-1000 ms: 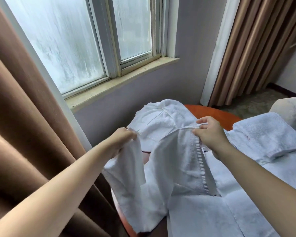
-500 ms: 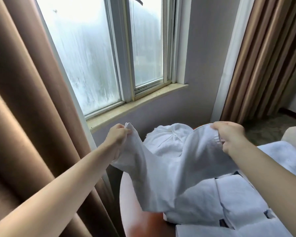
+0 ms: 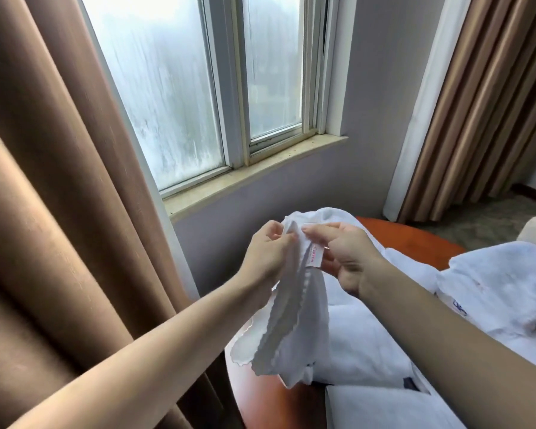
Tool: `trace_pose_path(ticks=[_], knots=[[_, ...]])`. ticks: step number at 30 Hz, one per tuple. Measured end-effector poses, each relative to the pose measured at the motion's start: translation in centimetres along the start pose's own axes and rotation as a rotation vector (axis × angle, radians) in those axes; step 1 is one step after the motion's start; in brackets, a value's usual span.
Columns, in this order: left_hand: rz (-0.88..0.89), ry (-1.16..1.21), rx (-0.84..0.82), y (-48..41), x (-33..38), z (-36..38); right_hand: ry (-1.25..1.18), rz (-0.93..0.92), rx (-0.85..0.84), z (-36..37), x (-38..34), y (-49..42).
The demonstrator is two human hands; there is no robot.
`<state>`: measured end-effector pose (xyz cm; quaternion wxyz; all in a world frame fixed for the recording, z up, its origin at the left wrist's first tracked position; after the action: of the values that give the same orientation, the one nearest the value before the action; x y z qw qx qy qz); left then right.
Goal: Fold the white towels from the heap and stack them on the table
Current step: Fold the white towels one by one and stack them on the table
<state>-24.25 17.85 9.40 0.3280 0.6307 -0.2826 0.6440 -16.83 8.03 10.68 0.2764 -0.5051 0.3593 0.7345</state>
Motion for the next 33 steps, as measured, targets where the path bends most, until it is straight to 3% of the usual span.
trace_pose_path(ticks=[6, 10, 14, 18, 20, 26, 33], knots=[[-0.003, 0.01, -0.081, 0.2, -1.4, -0.6, -0.005, -0.038, -0.091, 0.6, 0.9, 0.7], [0.075, -0.104, -0.104, 0.0, -1.6, -1.4, 0.001, -0.122, -0.158, 0.4, 0.7, 0.9], [0.192, -0.126, -0.252, -0.3, -0.7, -2.0, 0.329, -0.379, -0.12, -1.7, 0.5, 0.0], [0.25, -0.079, -0.416, -0.2, 0.4, -2.4, 0.699, -0.207, -0.44, -3.4, 3.0, -1.3], [0.279, -0.057, -0.43, -0.5, 0.9, -2.9, 0.869, -0.128, -0.492, -3.8, 4.8, -1.8], [0.348, -0.053, -0.301, -1.3, 0.6, -5.2, 1.079, -0.082, -0.401, -6.3, 8.7, -3.3], [0.337, -0.133, 0.016, -3.3, -2.2, -8.5, 1.291, -0.29, 0.011, -8.3, 5.9, -3.6]])
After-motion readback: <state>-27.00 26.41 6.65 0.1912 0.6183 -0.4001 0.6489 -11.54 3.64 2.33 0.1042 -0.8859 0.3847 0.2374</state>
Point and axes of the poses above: each hand's wrist, its own y-axis away from the middle knuckle, its own z-axis out of the palm, x = y × z, the point moved 4 cm from there along -y, towards the middle knuckle, and after that the axes turned 2 degrees about -x, right-handed, at the moved point
